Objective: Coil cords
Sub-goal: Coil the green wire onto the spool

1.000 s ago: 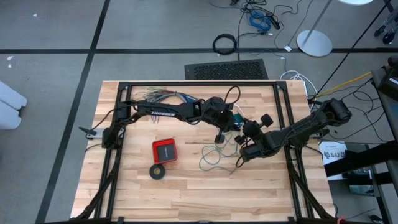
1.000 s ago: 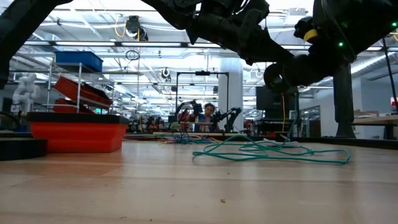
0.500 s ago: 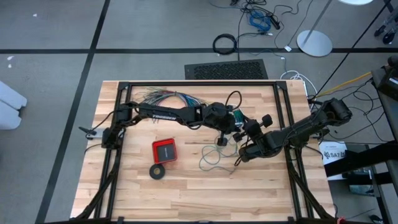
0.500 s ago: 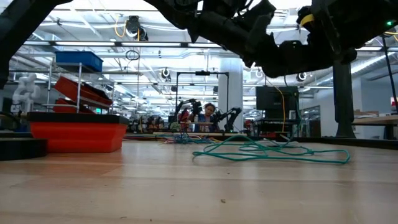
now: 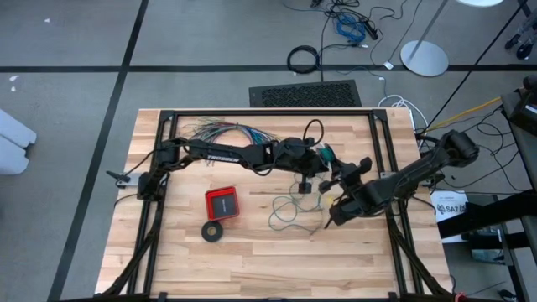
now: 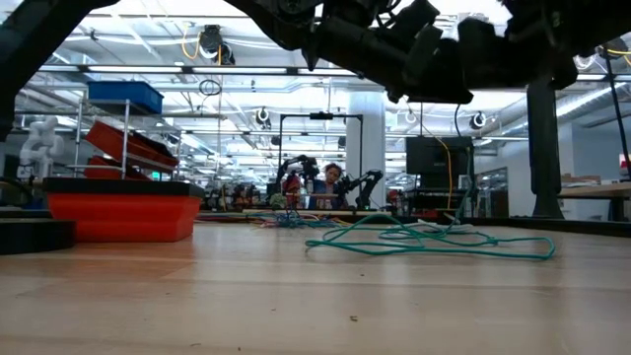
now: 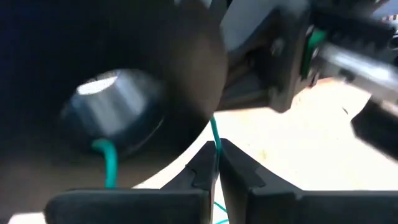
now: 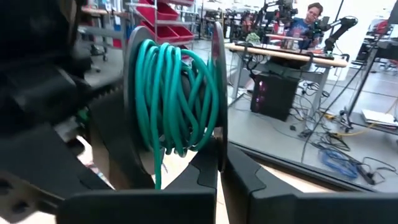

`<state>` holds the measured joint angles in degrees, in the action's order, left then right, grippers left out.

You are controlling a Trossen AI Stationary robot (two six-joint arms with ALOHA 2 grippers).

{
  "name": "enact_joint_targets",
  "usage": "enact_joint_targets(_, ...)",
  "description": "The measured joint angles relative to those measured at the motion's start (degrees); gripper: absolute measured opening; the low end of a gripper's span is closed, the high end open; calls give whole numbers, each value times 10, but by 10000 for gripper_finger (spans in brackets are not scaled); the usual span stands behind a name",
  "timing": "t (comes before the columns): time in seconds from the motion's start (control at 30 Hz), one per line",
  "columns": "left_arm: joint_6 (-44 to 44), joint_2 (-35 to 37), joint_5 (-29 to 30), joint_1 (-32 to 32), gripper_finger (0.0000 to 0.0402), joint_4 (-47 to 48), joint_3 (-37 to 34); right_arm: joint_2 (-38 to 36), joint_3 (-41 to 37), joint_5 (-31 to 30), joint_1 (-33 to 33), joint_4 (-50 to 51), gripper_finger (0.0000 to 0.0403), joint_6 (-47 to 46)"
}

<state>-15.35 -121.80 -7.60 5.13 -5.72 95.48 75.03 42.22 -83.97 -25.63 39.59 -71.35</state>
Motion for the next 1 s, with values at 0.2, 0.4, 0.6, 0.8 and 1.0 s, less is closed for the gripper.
enact_joint_targets(0.2,-15,-6,0,0,30,-21,-11,-36,0,-25,-28,1,0,6)
enact_joint_targets(0.4,-17,-7,-18,5,31,-103,-60,-78,0,-32,-69,1,0,33)
enact_joint_targets(0.6,-17,-7,-56,18,32,-165,-95,-110,0,-40,-104,1,0,48)
enact_joint_targets(0.8,-17,-7,-92,30,32,-224,-126,-132,0,-60,-138,1,0,65)
enact_joint_targets(1.0,-19,-7,-113,43,32,-255,-147,-153,0,-59,-170,0,0,77)
